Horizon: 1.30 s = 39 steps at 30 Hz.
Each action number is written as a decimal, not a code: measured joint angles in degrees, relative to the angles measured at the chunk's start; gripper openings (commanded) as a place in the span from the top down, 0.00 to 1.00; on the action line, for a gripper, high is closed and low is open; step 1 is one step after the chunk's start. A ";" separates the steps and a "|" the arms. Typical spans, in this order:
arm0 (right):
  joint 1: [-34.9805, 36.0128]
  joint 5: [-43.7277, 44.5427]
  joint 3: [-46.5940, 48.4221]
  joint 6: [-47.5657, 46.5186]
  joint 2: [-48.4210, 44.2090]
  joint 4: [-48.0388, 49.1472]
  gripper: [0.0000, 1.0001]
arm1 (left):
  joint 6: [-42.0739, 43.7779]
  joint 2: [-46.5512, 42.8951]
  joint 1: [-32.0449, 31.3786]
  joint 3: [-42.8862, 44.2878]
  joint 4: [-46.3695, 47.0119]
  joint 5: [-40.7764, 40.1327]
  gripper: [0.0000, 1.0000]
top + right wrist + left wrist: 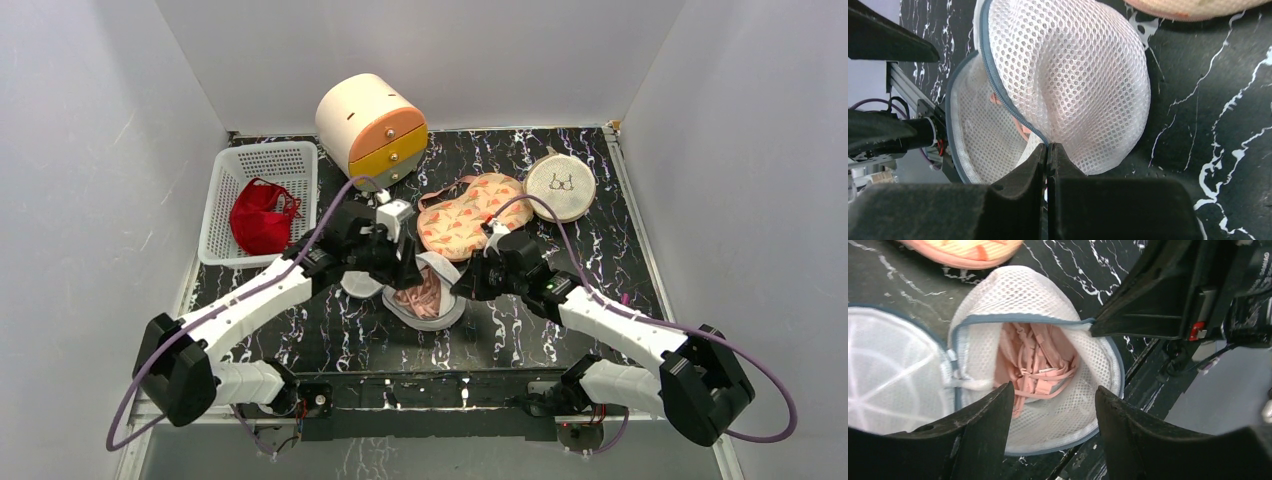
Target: Unzip the laundry bag and remove the bra
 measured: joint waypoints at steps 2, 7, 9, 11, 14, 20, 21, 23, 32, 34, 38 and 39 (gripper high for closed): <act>0.00 -0.55 -0.81 0.76 0.17 0.42 1.00 | 0.37 1.57 -3.21 0.85 -0.13 -2.21 0.56; 0.00 1.22 -1.01 1.31 -0.26 -0.42 1.00 | 0.15 7.13 -7.65 2.12 0.46 -5.62 0.68; 0.00 2.84 -1.01 1.29 -1.38 -1.79 1.00 | -1.49 7.48 -8.13 1.33 2.29 -6.05 0.71; 0.00 4.11 -1.01 1.27 -2.60 -2.54 1.00 | -4.09 7.37 -8.44 -0.46 6.01 -6.40 0.76; 0.00 5.11 -0.98 1.27 -3.63 -2.60 1.00 | -8.46 7.50 -8.74 -3.45 11.58 -8.20 0.80; 0.00 5.68 -0.98 1.25 -3.74 -2.99 1.00 | -16.09 9.92 -8.96 -5.70 21.11 -13.75 0.82; 0.00 5.68 -0.98 1.25 -3.76 -3.02 1.00 | -17.16 10.67 -8.98 -5.84 22.71 -14.51 0.82; 0.00 5.73 -0.98 1.22 -3.78 -3.04 1.00 | -18.97 12.24 -9.03 -6.36 25.59 -15.82 0.83; 0.00 5.92 -0.98 1.16 -4.13 -3.19 1.00 | -22.45 16.11 -10.75 -7.98 32.52 -21.24 0.77; 0.00 5.92 -0.98 1.07 -4.13 -3.19 1.00 | -23.04 16.72 -11.10 -8.13 34.12 -21.94 0.73; 0.00 5.92 -0.96 1.05 -4.13 -3.19 1.00 | -24.33 19.63 -11.72 -8.13 36.28 -23.37 0.73; 0.00 5.95 -0.96 1.05 -4.13 -3.19 1.00 | -24.50 20.52 -11.87 -8.13 36.48 -23.80 0.72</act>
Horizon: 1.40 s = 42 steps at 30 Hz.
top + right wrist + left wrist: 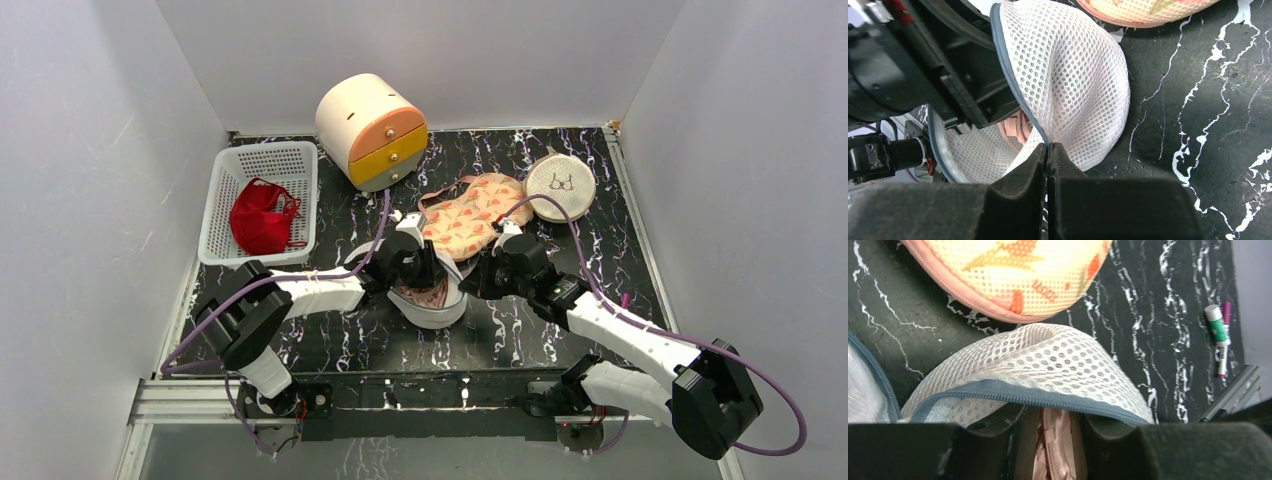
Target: Unzip the laundry bag and remove the bra
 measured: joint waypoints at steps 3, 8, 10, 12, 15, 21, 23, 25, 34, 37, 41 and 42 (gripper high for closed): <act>0.00 -0.02 0.00 0.00 0.00 0.00 1.00 | -0.20 1.84 -0.39 -0.07 0.02 -1.33 0.68; 0.00 0.15 0.00 -0.02 0.00 0.00 1.00 | -0.57 3.17 -0.48 -0.07 1.33 -2.14 0.60; 0.00 0.17 0.00 -0.02 0.00 0.00 1.00 | -1.11 3.96 -0.48 -0.07 2.36 -2.01 0.56; 0.00 0.15 0.00 -0.02 0.02 0.00 1.00 | -1.77 5.05 -0.48 -0.07 3.54 -1.46 0.54; 0.00 0.15 0.00 0.00 0.02 0.00 1.00 | -2.64 6.97 -0.48 0.04 5.35 -0.33 0.68; 0.00 0.20 0.00 -0.09 0.02 -0.13 1.00 | -2.49 8.48 -0.48 0.98 5.25 0.94 0.87; 0.00 0.39 0.00 -0.26 0.02 -0.35 1.00 | -1.86 7.80 -0.48 1.07 4.59 1.22 0.90; 0.00 0.83 0.00 -0.42 0.00 -0.61 1.00 | -0.85 6.14 -0.48 1.05 3.13 1.66 0.94; 0.00 2.93 0.46 -1.42 0.00 -1.20 1.00 | 2.43 -5.53 -0.48 0.48 0.68 6.43 1.00; 0.00 3.54 1.01 -1.60 0.00 -1.81 1.00 | 2.71 -8.94 -0.48 -0.61 -0.04 8.22 1.00; 0.00 4.61 1.11 -1.81 -0.02 -2.08 1.00 | 3.39 -14.16 -0.48 -2.49 -2.05 9.70 1.00; 0.00 4.81 1.11 -1.84 -0.02 -2.10 1.00 | 3.65 -15.52 -0.48 -2.69 -2.62 9.99 1.00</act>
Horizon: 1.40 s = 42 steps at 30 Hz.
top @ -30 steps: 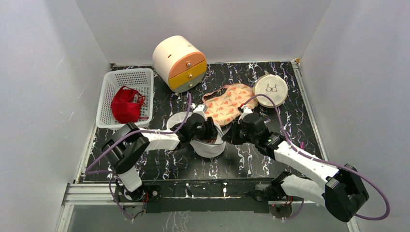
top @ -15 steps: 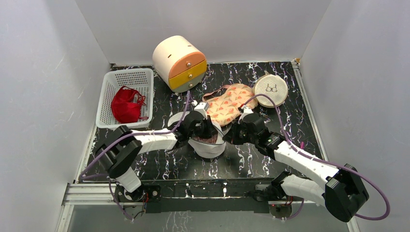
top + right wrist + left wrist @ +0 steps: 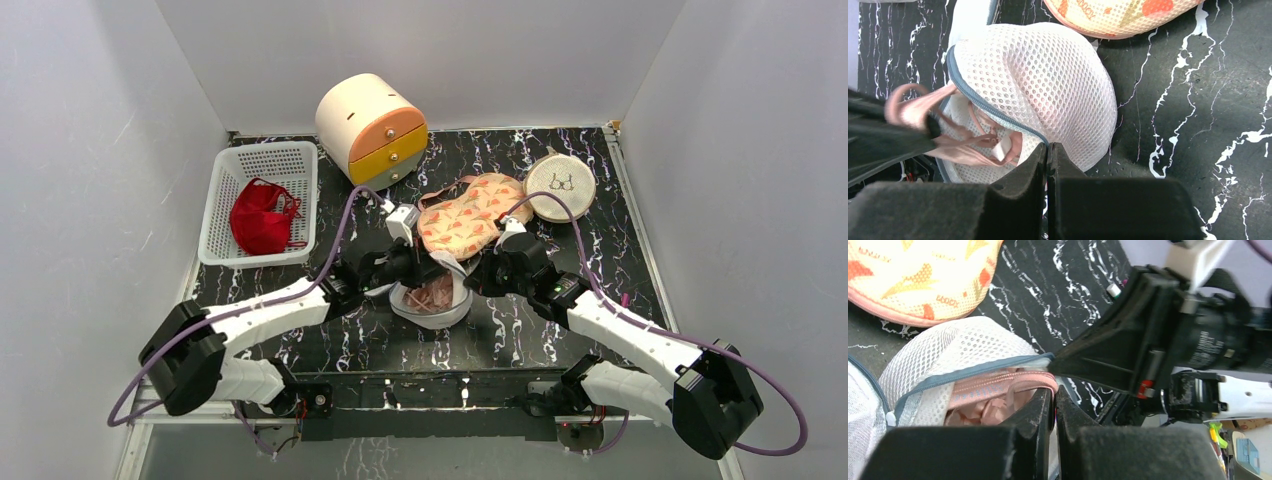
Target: Unzip the laundry bag and remove the bra
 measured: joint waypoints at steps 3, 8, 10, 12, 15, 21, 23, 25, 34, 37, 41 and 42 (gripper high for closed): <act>0.00 0.76 0.00 -0.02 0.00 -0.02 1.00 | 1.03 -3.87 0.00 -0.02 -1.38 0.87 1.00; 0.00 1.16 0.00 0.00 0.00 -0.02 1.00 | 3.80 -9.42 0.00 0.46 -4.63 2.19 1.00; 0.00 1.16 0.00 0.02 0.02 -0.04 1.00 | 5.03 -10.73 0.00 1.46 -6.10 2.73 1.00; 0.00 1.20 0.00 0.04 0.02 -0.07 1.00 | 6.25 -11.67 0.00 2.78 -7.52 3.17 1.00; 0.00 1.38 0.00 0.09 0.00 -0.04 1.00 | 8.00 -12.94 0.00 4.72 -8.63 4.37 1.00; 0.00 1.55 0.07 0.11 -0.07 -0.37 1.00 | 9.01 -12.83 0.00 6.14 -7.23 9.90 1.00; 0.00 1.49 0.26 0.11 -0.22 -0.44 1.00 | 8.72 -10.97 0.00 6.69 -6.25 13.05 1.00; 0.00 1.40 0.63 0.11 -0.37 -0.42 1.00 | 8.00 -8.48 0.00 6.95 -4.85 16.02 1.00; 0.00 1.33 2.23 0.09 -0.39 -0.20 1.00 | 9.62 -6.10 0.00 12.26 -6.82 20.79 1.00; 0.00 1.29 2.23 0.11 -0.39 -0.20 1.00 | 12.52 -6.69 0.00 16.61 -9.16 20.37 1.00; 0.00 1.11 2.21 0.13 -0.39 -0.15 1.00 | 16.79 -8.68 0.00 22.03 -12.28 18.95 1.00; 0.00 1.09 2.21 0.13 -0.39 -0.15 1.00 | 17.79 -9.14 0.00 23.54 -13.22 18.36 1.00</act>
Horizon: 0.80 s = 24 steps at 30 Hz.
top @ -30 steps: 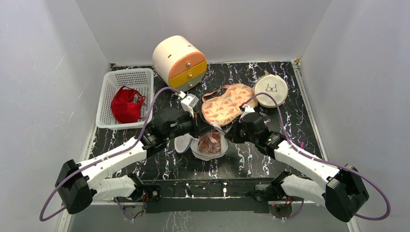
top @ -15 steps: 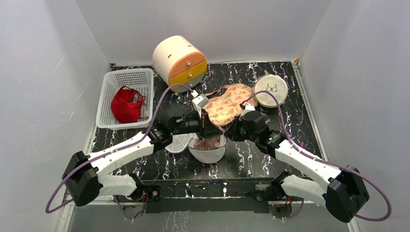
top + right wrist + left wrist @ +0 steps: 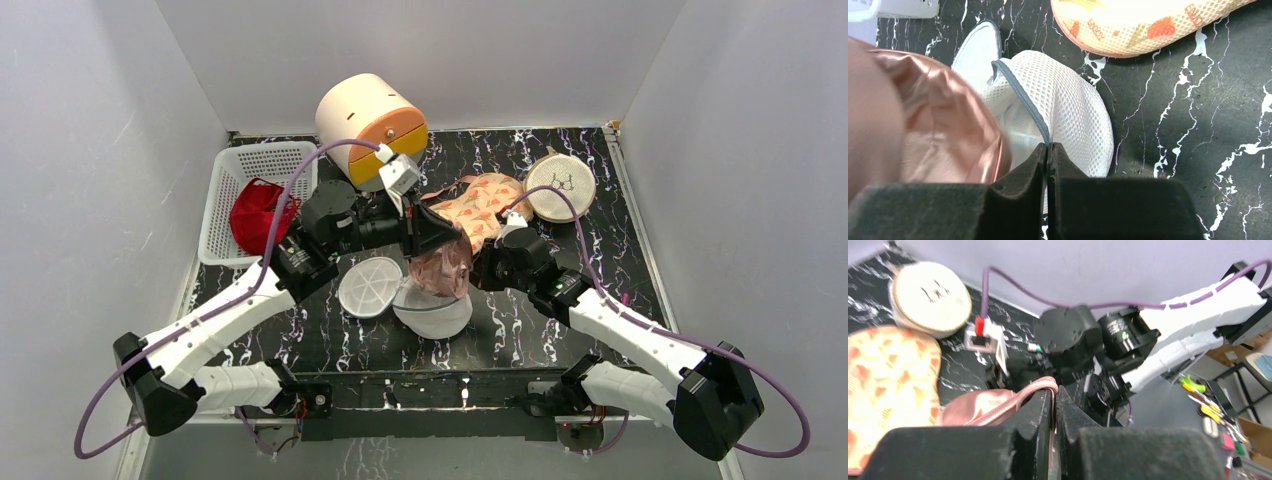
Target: Unzip the laundry bag and remove the bra
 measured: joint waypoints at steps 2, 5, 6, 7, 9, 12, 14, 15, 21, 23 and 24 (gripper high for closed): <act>0.00 -0.09 0.00 0.02 0.00 0.00 1.00 | 1.77 -0.50 0.00 2.95 -1.86 -1.25 1.00; 0.00 -0.22 -0.02 0.09 0.00 0.07 1.00 | 4.07 -0.83 0.00 6.95 -4.28 -3.08 1.00; 0.00 -0.22 -0.09 0.13 0.02 0.22 1.00 | 4.63 -0.94 0.00 7.91 -4.94 -3.74 1.00; 0.00 -0.22 -0.13 0.15 0.07 0.33 1.00 | 5.16 -1.07 0.00 8.72 -5.62 -4.35 1.00; 0.00 -0.28 -0.13 0.15 0.35 0.39 1.00 | 6.03 -1.55 0.00 9.73 -6.93 -6.05 1.00; 0.00 -0.61 -0.13 0.17 0.83 0.35 1.00 | 7.02 -2.23 0.00 10.73 -9.51 -9.77 1.00; 0.00 -0.61 -0.13 0.17 0.87 0.37 1.00 | 7.56 -2.47 0.00 11.39 -11.45 -12.85 1.00; 0.00 -0.61 -0.13 0.17 0.87 0.37 1.00 | 7.80 -2.54 0.00 11.74 -12.48 -14.73 1.00; 0.00 -0.61 -0.15 0.15 0.85 0.35 1.00 | 9.66 -2.75 0.00 13.88 -20.22 -28.98 1.00; 0.00 -0.59 -0.15 0.15 0.85 0.35 1.00 | 9.90 -2.75 0.00 14.99 -22.97 -34.62 1.00; 0.00 -0.59 -0.15 0.15 0.85 0.33 1.00 | 9.97 -2.75 0.00 15.67 -24.37 -37.48 1.00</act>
